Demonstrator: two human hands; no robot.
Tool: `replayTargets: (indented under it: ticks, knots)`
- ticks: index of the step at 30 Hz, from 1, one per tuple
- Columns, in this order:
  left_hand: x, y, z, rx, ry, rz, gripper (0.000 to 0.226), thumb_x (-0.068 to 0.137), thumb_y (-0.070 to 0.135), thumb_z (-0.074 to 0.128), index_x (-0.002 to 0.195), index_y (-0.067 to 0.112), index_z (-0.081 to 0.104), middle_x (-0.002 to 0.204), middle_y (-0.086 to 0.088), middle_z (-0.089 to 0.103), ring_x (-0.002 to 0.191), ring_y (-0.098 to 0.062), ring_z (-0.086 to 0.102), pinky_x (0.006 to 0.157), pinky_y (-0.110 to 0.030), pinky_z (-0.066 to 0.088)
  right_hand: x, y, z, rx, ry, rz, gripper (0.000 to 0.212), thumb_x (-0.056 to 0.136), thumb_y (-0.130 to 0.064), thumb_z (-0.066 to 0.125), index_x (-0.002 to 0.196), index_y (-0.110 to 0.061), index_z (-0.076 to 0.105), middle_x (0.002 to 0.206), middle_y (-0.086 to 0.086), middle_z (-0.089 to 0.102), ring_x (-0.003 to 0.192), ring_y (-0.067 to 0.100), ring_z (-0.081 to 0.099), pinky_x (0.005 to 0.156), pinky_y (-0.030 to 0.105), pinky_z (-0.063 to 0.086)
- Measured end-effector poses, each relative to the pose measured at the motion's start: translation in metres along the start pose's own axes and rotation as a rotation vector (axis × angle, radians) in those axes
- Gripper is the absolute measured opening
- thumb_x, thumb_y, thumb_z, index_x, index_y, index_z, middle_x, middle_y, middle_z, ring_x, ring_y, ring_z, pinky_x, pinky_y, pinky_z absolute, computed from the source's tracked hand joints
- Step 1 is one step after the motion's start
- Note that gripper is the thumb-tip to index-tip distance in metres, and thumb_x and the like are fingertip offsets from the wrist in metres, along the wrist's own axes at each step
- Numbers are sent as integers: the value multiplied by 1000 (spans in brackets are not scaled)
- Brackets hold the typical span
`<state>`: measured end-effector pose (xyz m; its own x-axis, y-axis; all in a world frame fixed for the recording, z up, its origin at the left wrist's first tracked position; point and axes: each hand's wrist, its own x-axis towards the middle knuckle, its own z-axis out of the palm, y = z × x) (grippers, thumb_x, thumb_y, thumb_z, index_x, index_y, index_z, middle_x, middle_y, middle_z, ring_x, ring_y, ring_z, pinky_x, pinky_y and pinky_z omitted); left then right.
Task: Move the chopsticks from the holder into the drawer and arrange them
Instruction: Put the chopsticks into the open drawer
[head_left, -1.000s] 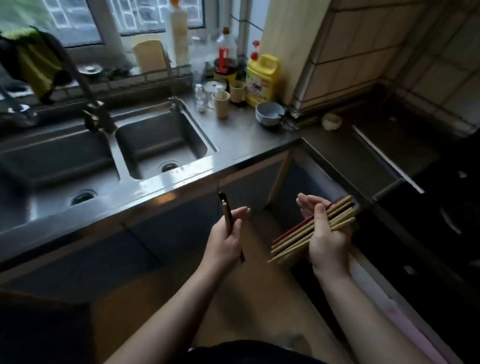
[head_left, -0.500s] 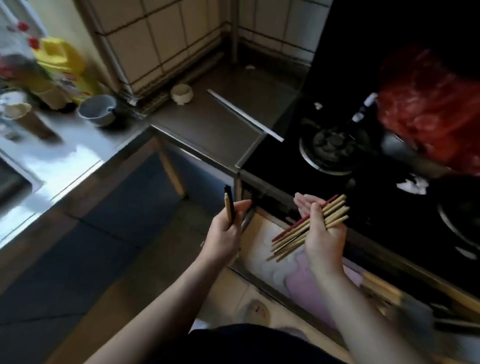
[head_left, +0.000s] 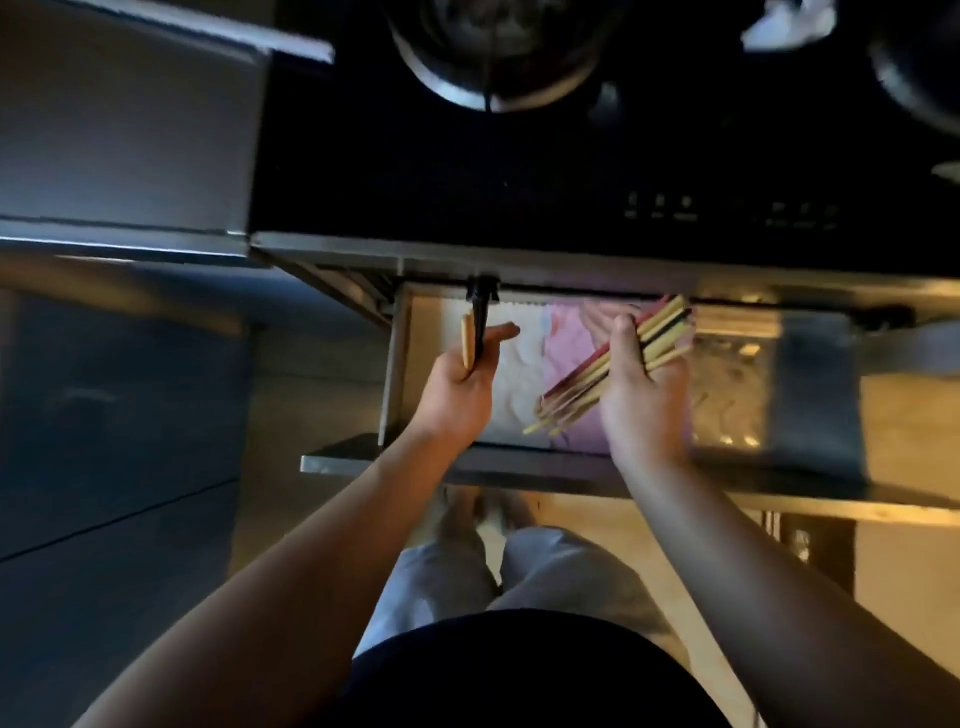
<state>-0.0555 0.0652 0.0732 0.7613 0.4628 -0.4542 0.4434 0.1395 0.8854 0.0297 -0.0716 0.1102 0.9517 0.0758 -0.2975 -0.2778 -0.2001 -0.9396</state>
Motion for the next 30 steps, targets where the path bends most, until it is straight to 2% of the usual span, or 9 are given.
replayTargets:
  ticks: [2,6,10,14,17,22,24,27,30]
  knots:
    - [17,-22,6,17,-33,-12,28,96,27,49,101,43,71,109,12,69,103,-13,62,99,-32,44,6,26,6,-76,59,29,29,95,-32,55,66,-27,58,63,-24,67,56,-14,58,53,1,39]
    - [46,-63,19,93,-87,-82,24,101,22,48,111,31,69,96,19,68,80,-5,57,72,-10,45,22,72,24,-49,-7,84,23,98,-20,49,82,-28,64,73,-34,67,75,-19,62,65,-3,42]
    - [70,-102,32,80,-129,-178,27,101,6,47,121,11,65,118,1,66,109,-10,61,97,-19,47,46,130,35,-75,-85,190,23,100,-17,45,106,-8,65,95,-4,73,91,2,70,81,12,51]
    - [97,-134,42,93,-119,-284,30,100,2,44,123,7,62,124,-3,65,108,-13,62,72,-4,47,66,171,41,-207,-132,254,22,99,-24,47,95,-15,67,72,-20,71,71,-9,68,63,3,47]
    - [117,-154,47,49,-99,-365,26,101,7,47,122,4,62,119,-6,67,106,-14,64,62,-6,48,87,192,49,-278,-212,339,20,98,-27,49,89,-24,67,79,-12,72,71,1,71,64,13,51]
    - [141,-189,49,62,-84,-417,20,94,-8,48,109,-1,59,103,-14,69,91,-15,69,72,-21,56,118,229,62,-391,-293,448,19,93,-26,56,77,-21,63,63,-17,67,56,-12,61,47,2,37]
    - [147,-201,47,101,-71,-458,20,92,-9,51,102,6,60,93,-9,69,85,-15,68,72,-25,57,126,240,68,-438,-280,473,16,92,-28,59,96,-13,57,78,-14,64,74,2,61,62,12,41]
    - [148,-217,41,353,-79,-466,11,90,8,61,96,18,63,80,1,67,66,-10,63,53,-20,53,127,256,77,-531,-341,526,50,93,-24,60,132,-1,40,115,7,51,106,20,52,86,25,39]
    - [146,-226,37,452,-88,-486,18,88,15,64,106,16,65,82,1,67,65,-12,62,55,-24,51,120,271,78,-557,-379,573,48,92,-12,59,134,0,39,131,20,51,117,31,53,89,31,43]
